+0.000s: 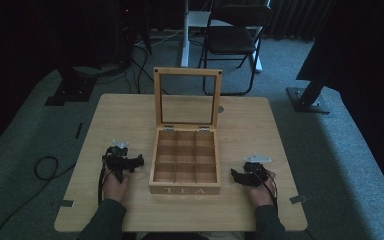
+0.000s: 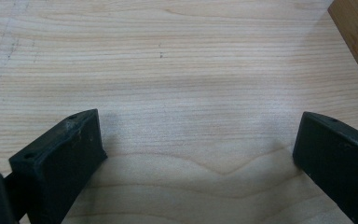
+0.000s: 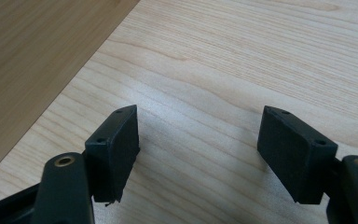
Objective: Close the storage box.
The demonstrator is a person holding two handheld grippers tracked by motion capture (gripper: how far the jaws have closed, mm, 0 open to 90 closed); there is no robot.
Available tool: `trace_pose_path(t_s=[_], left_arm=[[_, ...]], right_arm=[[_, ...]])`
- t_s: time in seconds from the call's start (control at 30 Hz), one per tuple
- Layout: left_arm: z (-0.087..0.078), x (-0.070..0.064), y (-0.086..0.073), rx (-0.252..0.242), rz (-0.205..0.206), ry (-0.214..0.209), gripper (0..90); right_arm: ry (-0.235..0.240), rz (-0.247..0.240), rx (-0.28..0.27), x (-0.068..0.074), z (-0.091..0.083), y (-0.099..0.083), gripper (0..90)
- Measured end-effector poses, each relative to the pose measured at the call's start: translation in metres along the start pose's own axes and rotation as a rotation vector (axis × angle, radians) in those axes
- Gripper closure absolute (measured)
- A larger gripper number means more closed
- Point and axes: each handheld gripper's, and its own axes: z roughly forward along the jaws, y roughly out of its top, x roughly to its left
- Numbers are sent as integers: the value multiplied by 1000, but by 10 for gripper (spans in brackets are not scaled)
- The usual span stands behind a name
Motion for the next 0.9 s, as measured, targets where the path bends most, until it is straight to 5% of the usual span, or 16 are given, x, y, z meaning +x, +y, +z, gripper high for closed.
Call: trace_pose_path(t_s=[0.5, 0.6, 0.67, 0.9], left_arm=[[0, -1, 0, 0, -6, 5, 16], [0, -1, 0, 0, -7, 6, 16], [0, -1, 0, 0, -7, 6, 16], [0, -1, 0, 0, -7, 6, 16]], right_arm=[[-23, 27, 41, 3, -1, 4, 290], [-36, 50, 76, 4, -3, 8, 366], [20, 91, 66, 3, -5, 9, 396], [23, 71, 33, 7, -17, 18, 447]])
